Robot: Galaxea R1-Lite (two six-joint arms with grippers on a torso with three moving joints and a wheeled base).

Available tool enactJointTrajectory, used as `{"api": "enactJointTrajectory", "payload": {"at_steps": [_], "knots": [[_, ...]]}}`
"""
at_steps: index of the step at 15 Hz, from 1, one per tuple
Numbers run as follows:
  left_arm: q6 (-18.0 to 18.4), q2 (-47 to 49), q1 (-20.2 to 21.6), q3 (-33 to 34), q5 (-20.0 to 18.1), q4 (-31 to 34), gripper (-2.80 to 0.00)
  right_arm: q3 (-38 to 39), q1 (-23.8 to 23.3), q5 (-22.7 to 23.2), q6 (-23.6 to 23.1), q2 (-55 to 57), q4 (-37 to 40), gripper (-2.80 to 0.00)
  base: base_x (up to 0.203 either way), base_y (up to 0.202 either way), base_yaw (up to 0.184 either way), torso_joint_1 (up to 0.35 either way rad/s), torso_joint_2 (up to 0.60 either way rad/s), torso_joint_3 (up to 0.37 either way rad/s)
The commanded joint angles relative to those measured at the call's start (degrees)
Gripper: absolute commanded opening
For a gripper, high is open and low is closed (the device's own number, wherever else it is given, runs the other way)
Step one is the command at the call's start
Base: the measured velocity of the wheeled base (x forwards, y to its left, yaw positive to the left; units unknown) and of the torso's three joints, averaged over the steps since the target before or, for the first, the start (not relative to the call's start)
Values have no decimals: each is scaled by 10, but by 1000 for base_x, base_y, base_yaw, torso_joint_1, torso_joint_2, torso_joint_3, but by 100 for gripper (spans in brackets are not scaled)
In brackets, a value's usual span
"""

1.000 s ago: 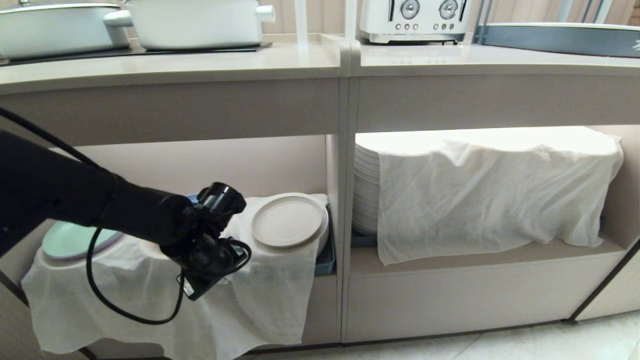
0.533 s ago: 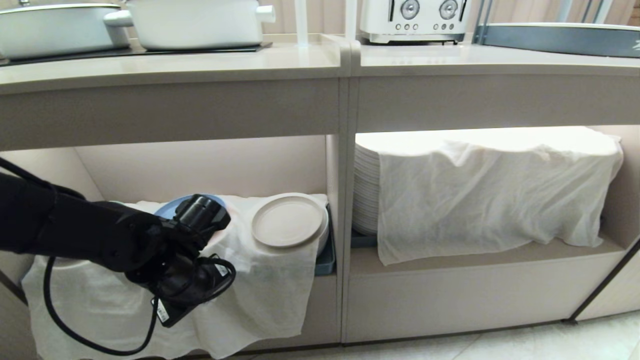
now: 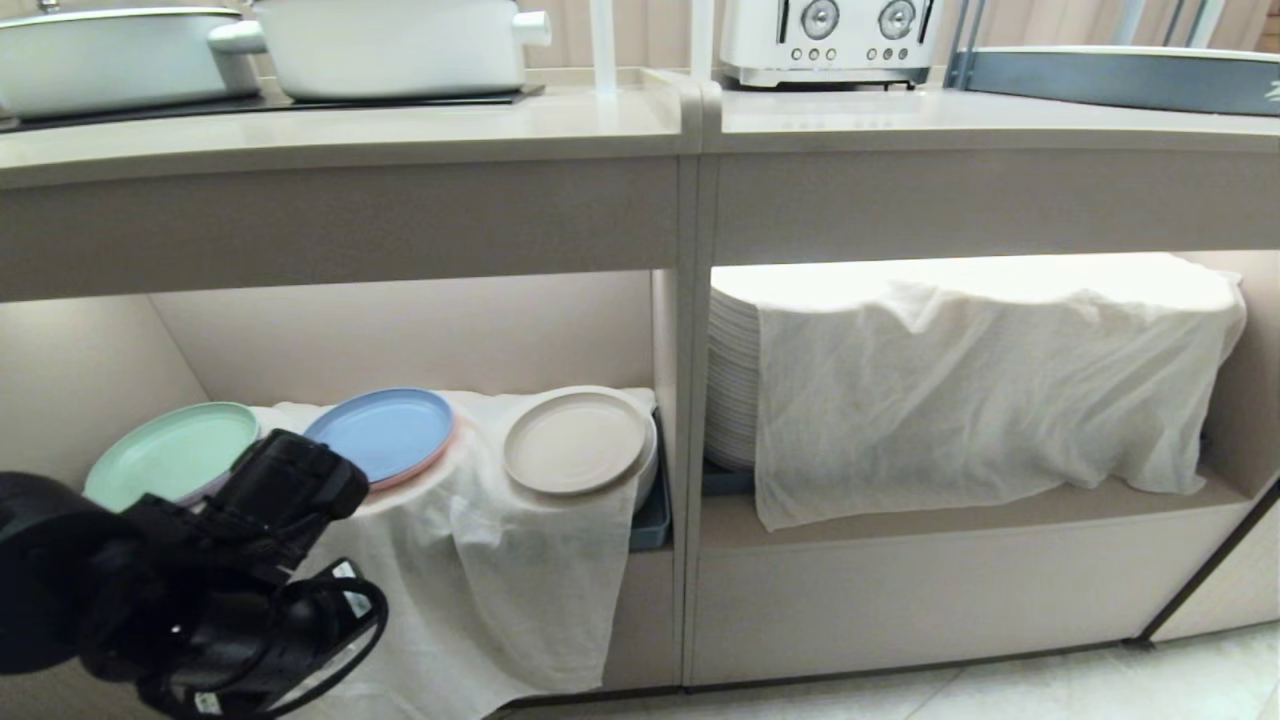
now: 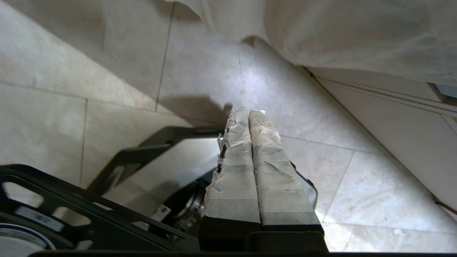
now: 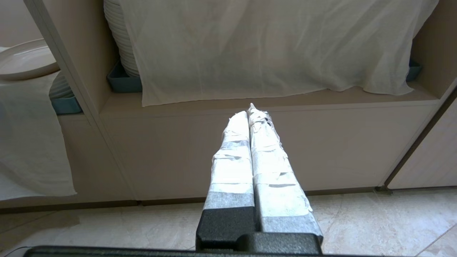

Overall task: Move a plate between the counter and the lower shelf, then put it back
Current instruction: Pick up the plate in the cupboard

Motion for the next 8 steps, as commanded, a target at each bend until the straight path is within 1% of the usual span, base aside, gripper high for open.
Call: {"api": "enactJointTrajectory", "payload": {"at_steps": [1, 3, 7, 8], "knots": [[7, -56, 1, 20, 19, 1, -280, 0, 0, 0, 0, 0, 0, -280, 0, 0, 0, 0, 0, 0], [24, -93, 0, 31, 54, 1, -280, 0, 0, 0, 0, 0, 0, -280, 0, 0, 0, 0, 0, 0], [102, -187, 4, 64, 99, 1, -280, 0, 0, 0, 0, 0, 0, -280, 0, 0, 0, 0, 0, 0], [116, -204, 5, 73, 112, 1, -280, 0, 0, 0, 0, 0, 0, -280, 0, 0, 0, 0, 0, 0]]}}
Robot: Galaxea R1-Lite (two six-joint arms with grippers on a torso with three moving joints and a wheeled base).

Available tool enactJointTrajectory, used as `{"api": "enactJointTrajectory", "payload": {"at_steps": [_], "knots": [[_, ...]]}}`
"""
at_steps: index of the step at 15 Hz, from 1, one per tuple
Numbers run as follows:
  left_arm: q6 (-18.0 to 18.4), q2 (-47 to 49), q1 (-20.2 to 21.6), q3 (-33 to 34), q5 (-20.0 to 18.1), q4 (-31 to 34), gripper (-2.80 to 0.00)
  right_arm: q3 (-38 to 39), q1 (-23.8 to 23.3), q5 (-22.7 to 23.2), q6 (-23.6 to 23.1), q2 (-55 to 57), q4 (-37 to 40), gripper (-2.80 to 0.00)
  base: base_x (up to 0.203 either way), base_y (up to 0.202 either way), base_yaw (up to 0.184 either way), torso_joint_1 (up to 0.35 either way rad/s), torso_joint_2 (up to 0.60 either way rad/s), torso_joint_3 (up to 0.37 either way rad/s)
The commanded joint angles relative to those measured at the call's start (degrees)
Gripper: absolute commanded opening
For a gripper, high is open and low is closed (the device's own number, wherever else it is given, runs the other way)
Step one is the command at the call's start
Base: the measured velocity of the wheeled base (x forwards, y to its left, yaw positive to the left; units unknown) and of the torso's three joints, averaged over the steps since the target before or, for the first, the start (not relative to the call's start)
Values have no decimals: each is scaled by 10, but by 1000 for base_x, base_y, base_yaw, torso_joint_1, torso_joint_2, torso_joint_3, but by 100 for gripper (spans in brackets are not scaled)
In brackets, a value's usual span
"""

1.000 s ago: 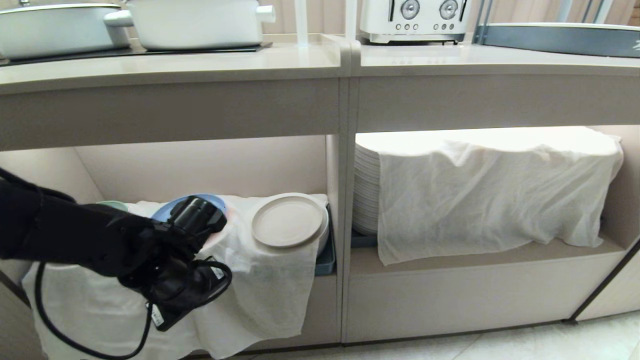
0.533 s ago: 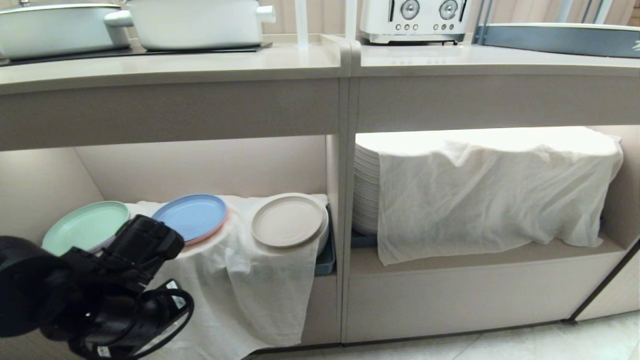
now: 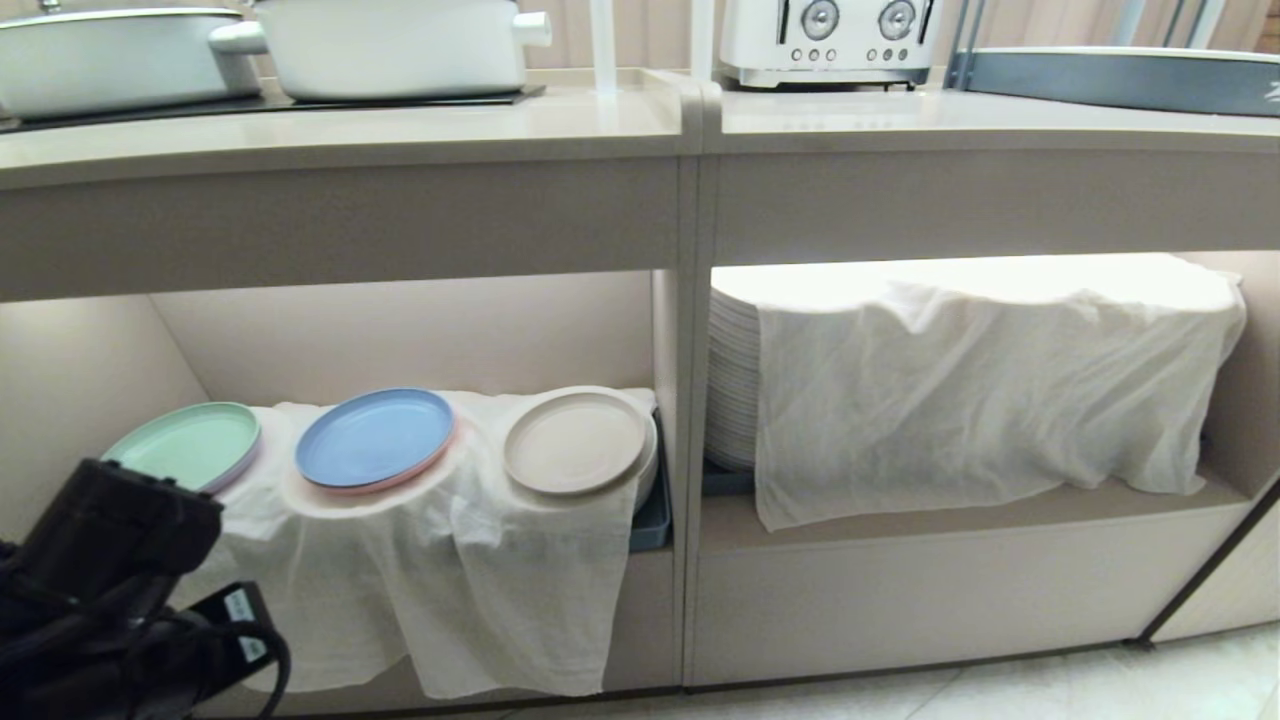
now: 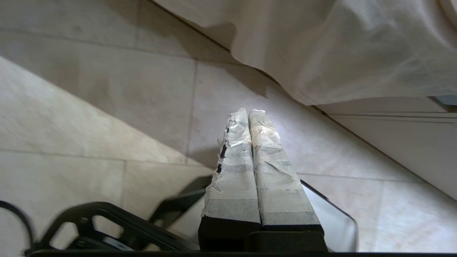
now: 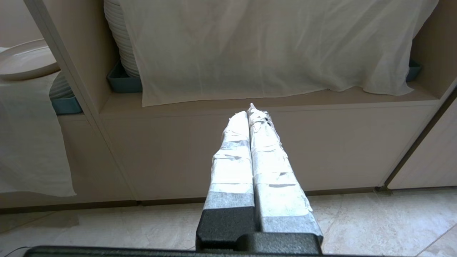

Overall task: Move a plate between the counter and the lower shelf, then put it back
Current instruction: Pick up the plate in the cupboard

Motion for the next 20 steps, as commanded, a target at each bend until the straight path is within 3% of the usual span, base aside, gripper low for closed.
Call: {"api": "enactJointTrajectory", "payload": {"at_steps": [1, 6, 9, 12, 14, 17, 20], "knots": [[21, -57, 2, 23, 23, 1, -280, 0, 0, 0, 0, 0, 0, -280, 0, 0, 0, 0, 0, 0], [144, -113, 2, 99, 138, -27, -280, 0, 0, 0, 0, 0, 0, -280, 0, 0, 0, 0, 0, 0], [213, -150, 2, 144, 160, -106, -280, 0, 0, 0, 0, 0, 0, -280, 0, 0, 0, 0, 0, 0], [271, -201, 6, 173, 159, -113, -280, 0, 0, 0, 0, 0, 0, -280, 0, 0, 0, 0, 0, 0], [327, -231, 55, 194, 117, -135, -280, 0, 0, 0, 0, 0, 0, -280, 0, 0, 0, 0, 0, 0], [420, -279, 134, 254, -7, -244, -280, 0, 0, 0, 0, 0, 0, -280, 0, 0, 0, 0, 0, 0], [462, -327, 181, 292, -75, -274, -280, 0, 0, 0, 0, 0, 0, -280, 0, 0, 0, 0, 0, 0]]}}
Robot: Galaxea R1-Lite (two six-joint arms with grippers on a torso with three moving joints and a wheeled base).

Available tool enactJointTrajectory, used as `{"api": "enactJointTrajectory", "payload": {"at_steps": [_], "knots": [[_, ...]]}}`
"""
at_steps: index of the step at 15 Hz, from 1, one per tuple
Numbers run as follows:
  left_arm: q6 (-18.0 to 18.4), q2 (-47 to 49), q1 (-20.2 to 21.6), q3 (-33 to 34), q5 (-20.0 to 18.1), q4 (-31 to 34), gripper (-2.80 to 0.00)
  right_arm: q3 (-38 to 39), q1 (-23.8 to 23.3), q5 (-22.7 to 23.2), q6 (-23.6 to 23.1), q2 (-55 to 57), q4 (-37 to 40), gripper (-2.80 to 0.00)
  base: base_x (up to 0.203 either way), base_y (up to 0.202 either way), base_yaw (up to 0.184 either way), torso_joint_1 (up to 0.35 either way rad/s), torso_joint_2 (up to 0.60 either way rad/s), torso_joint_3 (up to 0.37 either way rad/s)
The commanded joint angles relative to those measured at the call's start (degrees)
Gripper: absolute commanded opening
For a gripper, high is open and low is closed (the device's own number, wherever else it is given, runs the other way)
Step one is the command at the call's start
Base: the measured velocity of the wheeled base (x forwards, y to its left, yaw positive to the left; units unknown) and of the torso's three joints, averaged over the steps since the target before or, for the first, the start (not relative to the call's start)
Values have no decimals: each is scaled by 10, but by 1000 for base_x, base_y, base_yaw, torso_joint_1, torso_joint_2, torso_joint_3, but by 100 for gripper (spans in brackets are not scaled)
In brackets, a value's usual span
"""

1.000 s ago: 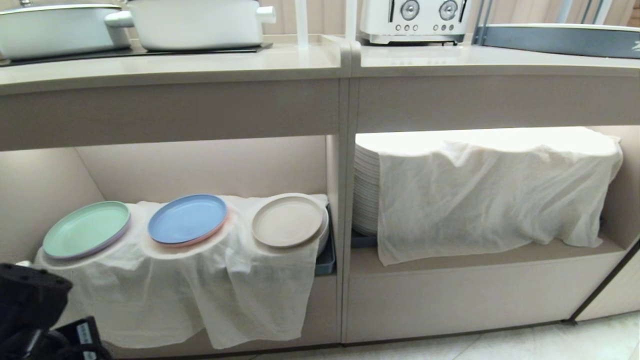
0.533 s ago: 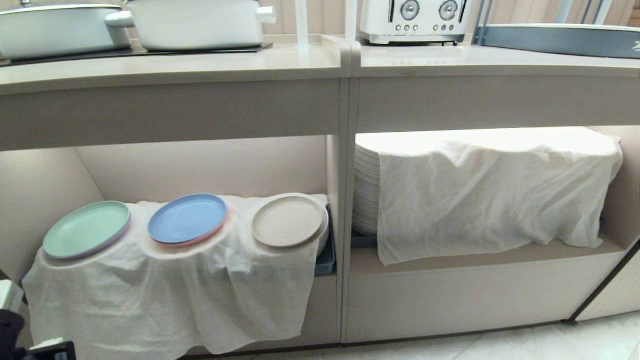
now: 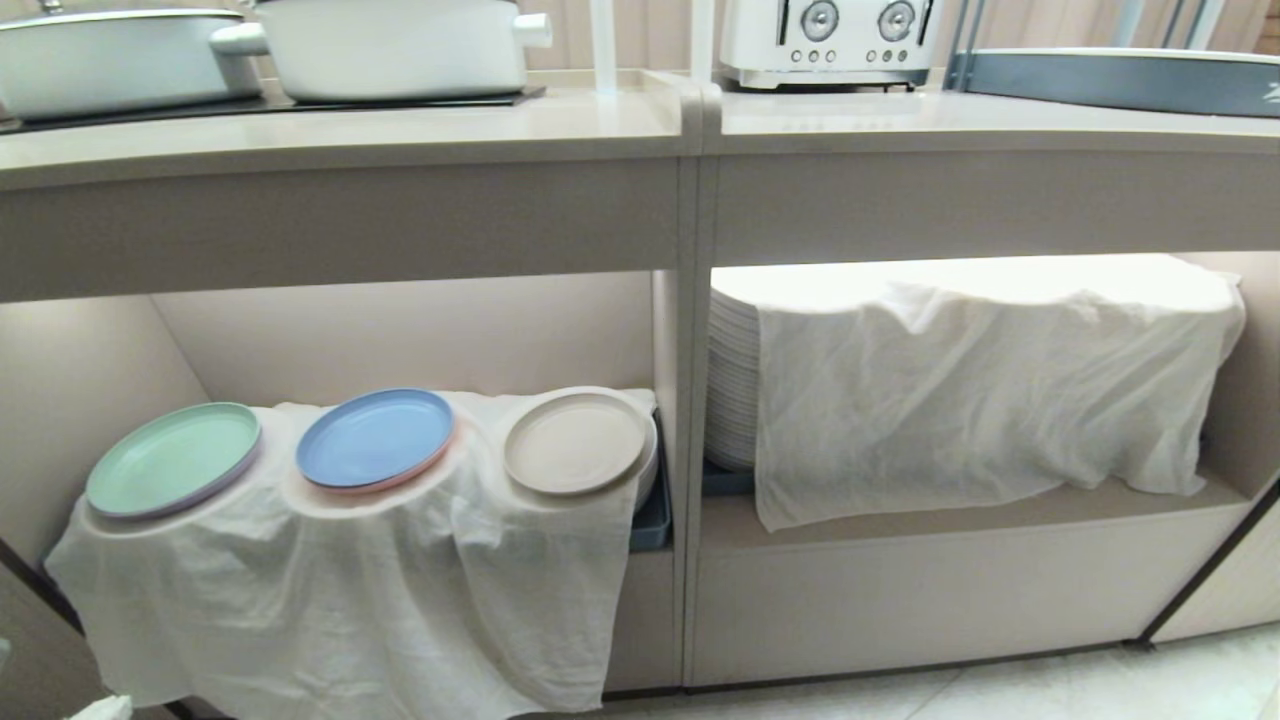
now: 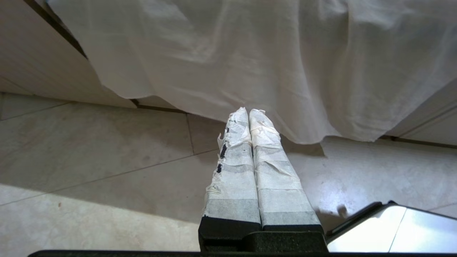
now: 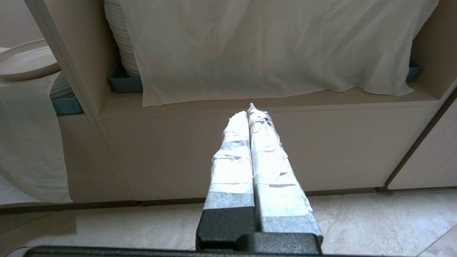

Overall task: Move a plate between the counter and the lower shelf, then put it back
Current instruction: Pick up the plate in the cupboard

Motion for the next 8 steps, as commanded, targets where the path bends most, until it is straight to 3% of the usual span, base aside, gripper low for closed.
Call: {"api": "enactJointTrajectory", "payload": {"at_steps": [1, 3, 5, 8], "knots": [[5, -47, 20, 25, -18, -4, -280, 0, 0, 0, 0, 0, 0, -280, 0, 0, 0, 0, 0, 0], [4, -91, 40, 42, -34, -5, -280, 0, 0, 0, 0, 0, 0, -280, 0, 0, 0, 0, 0, 0], [5, -132, 67, 44, -73, 0, -280, 0, 0, 0, 0, 0, 0, -280, 0, 0, 0, 0, 0, 0], [12, -187, 78, 44, -107, 15, -280, 0, 0, 0, 0, 0, 0, -280, 0, 0, 0, 0, 0, 0]]}}
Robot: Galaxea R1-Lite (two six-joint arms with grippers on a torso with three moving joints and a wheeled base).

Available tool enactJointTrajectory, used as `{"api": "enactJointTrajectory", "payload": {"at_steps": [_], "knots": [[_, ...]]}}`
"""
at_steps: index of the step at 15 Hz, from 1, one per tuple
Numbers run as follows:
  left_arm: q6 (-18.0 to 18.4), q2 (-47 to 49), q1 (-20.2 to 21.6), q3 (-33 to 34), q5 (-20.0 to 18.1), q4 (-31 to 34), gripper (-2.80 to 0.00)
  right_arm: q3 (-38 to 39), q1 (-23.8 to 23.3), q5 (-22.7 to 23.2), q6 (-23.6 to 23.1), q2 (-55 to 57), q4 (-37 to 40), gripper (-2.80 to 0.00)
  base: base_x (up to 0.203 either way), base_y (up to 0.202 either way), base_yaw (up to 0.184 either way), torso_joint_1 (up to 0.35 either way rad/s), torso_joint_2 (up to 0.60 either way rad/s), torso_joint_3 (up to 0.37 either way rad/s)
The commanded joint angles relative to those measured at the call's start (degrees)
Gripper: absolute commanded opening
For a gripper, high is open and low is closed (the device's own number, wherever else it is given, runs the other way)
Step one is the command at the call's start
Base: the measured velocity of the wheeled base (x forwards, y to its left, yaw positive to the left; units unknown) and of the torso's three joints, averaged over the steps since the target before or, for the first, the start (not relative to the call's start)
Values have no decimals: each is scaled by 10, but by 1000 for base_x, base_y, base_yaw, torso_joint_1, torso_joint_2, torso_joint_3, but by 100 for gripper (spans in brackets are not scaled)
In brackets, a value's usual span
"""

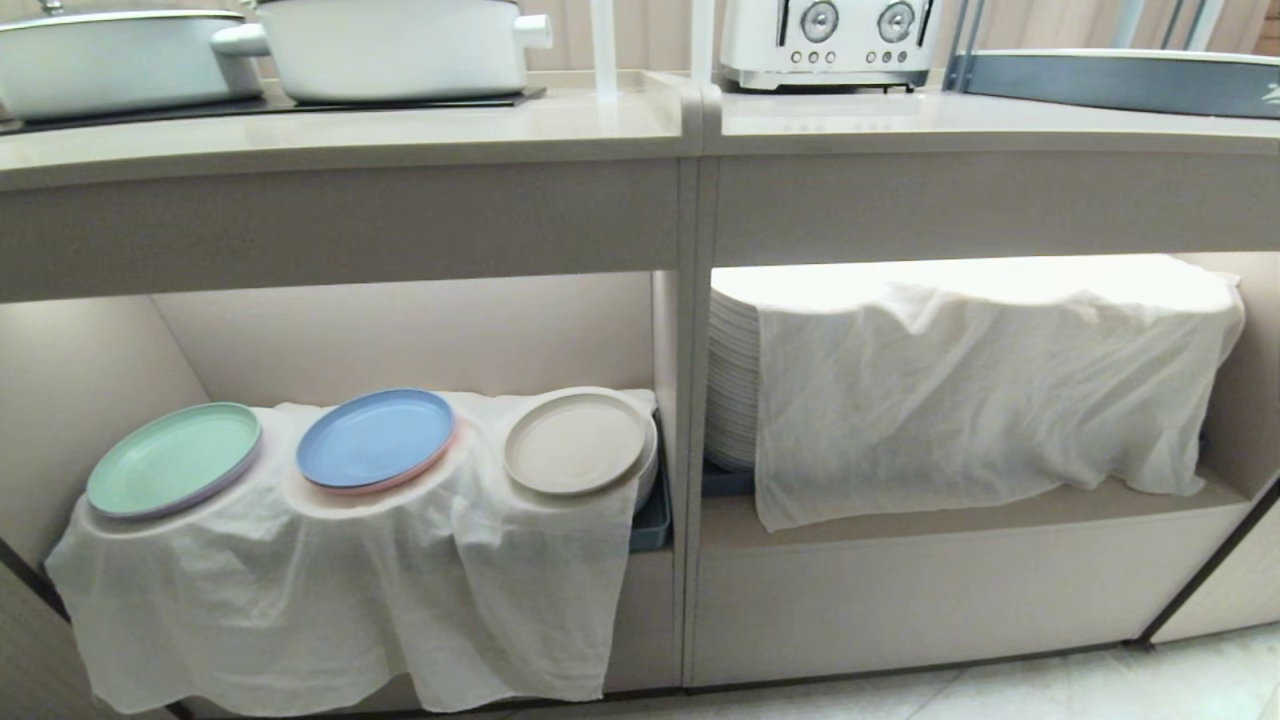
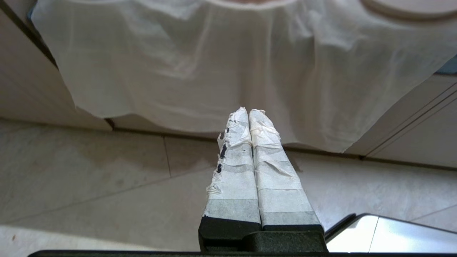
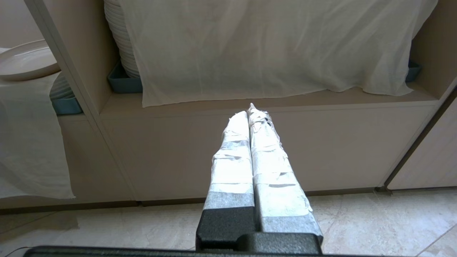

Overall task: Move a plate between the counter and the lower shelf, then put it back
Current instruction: Pick up the plate in the cupboard

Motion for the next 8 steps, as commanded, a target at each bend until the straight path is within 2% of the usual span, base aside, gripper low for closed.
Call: {"api": "enactJointTrajectory", "payload": {"at_steps": [1, 8], "knots": [[2, -47, -4, 0, -3, 1, -280, 0, 0, 0, 0, 0, 0, -280, 0, 0, 0, 0, 0, 0], [3, -130, -20, 0, -25, 15, -280, 0, 0, 0, 0, 0, 0, -280, 0, 0, 0, 0, 0, 0]]}}
